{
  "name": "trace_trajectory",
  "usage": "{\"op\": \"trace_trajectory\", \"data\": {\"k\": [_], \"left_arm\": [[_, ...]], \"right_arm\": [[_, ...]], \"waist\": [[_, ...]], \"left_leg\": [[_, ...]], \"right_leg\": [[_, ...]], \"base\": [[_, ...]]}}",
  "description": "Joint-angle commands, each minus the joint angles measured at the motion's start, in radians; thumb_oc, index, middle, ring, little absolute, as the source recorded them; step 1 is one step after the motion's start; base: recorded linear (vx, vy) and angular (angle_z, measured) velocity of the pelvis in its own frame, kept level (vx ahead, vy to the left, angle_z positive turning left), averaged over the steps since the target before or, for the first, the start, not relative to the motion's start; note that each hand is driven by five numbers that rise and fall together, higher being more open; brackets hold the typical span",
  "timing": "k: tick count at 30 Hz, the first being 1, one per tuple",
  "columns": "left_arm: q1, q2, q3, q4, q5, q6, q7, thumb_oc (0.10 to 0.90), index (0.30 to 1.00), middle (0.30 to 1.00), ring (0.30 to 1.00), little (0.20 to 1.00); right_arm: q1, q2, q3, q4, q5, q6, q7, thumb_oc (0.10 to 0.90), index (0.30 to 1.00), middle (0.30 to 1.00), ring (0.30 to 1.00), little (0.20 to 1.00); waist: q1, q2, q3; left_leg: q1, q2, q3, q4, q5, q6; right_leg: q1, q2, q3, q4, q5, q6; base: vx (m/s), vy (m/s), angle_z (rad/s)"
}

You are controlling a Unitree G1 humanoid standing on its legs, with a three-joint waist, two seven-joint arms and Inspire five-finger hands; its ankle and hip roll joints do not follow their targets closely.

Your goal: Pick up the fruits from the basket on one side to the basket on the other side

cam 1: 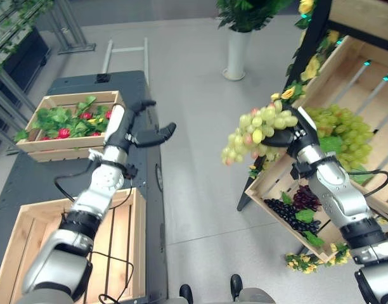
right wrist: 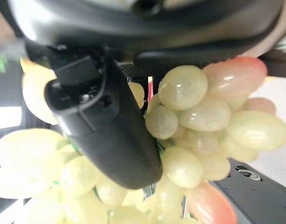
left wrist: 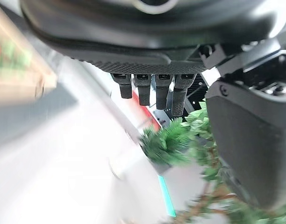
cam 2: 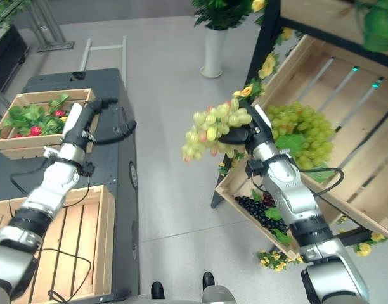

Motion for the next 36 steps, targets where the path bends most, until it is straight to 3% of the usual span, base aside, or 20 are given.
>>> {"op": "trace_trajectory", "data": {"k": [1,2,7,14,17,22,26,32,36], "left_arm": [[-0.019,-0.056,0.032,0.033,-0.097,-0.101,-0.014,0.800,0.900,0.900,0.900,0.900],[0.018,-0.119,0.040,0.044,-0.119,-0.115,-0.002,0.800,0.900,0.900,0.900,0.900],[0.082,-0.206,0.028,0.073,-0.122,-0.142,-0.003,0.800,0.900,0.900,0.900,0.900],[0.114,-0.227,0.009,0.073,-0.070,-0.170,0.035,0.800,0.900,0.900,0.900,0.900],[0.121,-0.231,-0.001,0.067,-0.062,-0.164,0.036,0.800,0.900,0.900,0.900,0.900],[0.140,-0.238,-0.045,0.070,-0.033,-0.163,0.031,0.800,0.900,0.900,0.900,0.900],[0.158,-0.237,-0.068,0.075,-0.044,-0.146,0.027,0.800,0.900,0.900,0.900,0.900],[0.203,-0.214,-0.116,0.102,-0.045,-0.130,0.017,0.800,0.900,0.900,0.900,0.900],[0.213,-0.208,-0.129,0.105,-0.058,-0.133,0.015,0.800,0.900,0.900,0.900,0.900]], "right_arm": [[-0.038,-0.009,-0.107,-0.070,0.125,-0.038,0.094,0.400,0.300,0.300,0.300,0.300],[-0.016,-0.012,-0.128,-0.106,0.172,-0.005,0.129,0.400,0.300,0.300,0.300,0.300],[0.028,-0.045,-0.181,-0.221,0.302,0.067,0.185,0.400,0.300,0.300,0.300,0.300],[0.072,-0.065,-0.263,-0.346,0.453,0.152,0.215,0.400,0.300,0.300,0.300,0.300],[0.087,-0.070,-0.288,-0.362,0.463,0.154,0.205,0.400,0.300,0.300,0.300,0.300],[0.096,-0.101,-0.344,-0.329,0.473,0.124,0.153,0.400,0.300,0.300,0.300,0.300],[0.093,-0.146,-0.395,-0.270,0.435,0.032,0.118,0.400,0.300,0.300,0.300,0.300],[0.014,-0.299,-0.485,-0.098,0.542,-0.069,0.023,0.400,0.300,0.300,0.300,0.300],[-0.028,-0.375,-0.493,0.014,0.450,-0.112,-0.020,0.400,0.300,0.300,0.300,0.300]], "waist": [[-0.028,0.020,-0.149],[-0.042,0.013,-0.146],[-0.076,-0.005,-0.136],[-0.107,-0.016,-0.134],[-0.113,-0.018,-0.135],[-0.123,-0.023,-0.138],[-0.125,-0.028,-0.140],[-0.110,-0.044,-0.152],[-0.092,-0.052,-0.153]], "left_leg": [[0.005,-0.031,-0.005,0.003,-0.120,-0.002],[0.006,-0.029,0.010,0.003,-0.123,-0.001],[0.007,-0.024,0.044,0.003,-0.126,0.000],[0.011,-0.018,0.082,0.003,-0.128,-0.001],[0.012,-0.017,0.089,0.003,-0.129,0.000],[0.009,-0.015,0.098,0.003,-0.134,0.001],[0.006,-0.013,0.102,0.003,-0.138,0.002],[0.000,-0.015,0.088,0.003,-0.143,0.002],[-0.002,-0.015,0.077,0.003,-0.142,0.003]], "right_leg": [[0.012,0.050,-0.007,0.002,-0.043,-0.029],[0.009,0.053,0.005,0.002,-0.040,-0.026],[-0.007,0.064,0.040,0.002,-0.028,-0.022],[-0.019,0.077,0.080,0.002,-0.016,-0.018],[-0.021,0.079,0.090,0.002,-0.013,-0.018],[-0.028,0.086,0.108,0.002,-0.008,-0.015],[-0.032,0.090,0.115,0.002,-0.006,-0.012],[-0.034,0.097,0.119,0.002,-0.005,-0.006],[-0.033,0.097,0.113,0.002,-0.005,-0.006]], "base": [[0.01,0.047,-0.41],[0.01,0.048,-0.33],[0.00,0.036,-0.22],[0.00,0.036,-0.20],[0.01,0.035,-0.13],[0.01,0.017,-0.03],[0.01,0.017,-0.11],[0.00,0.001,-0.01],[0.00,0.000,0.00]]}}
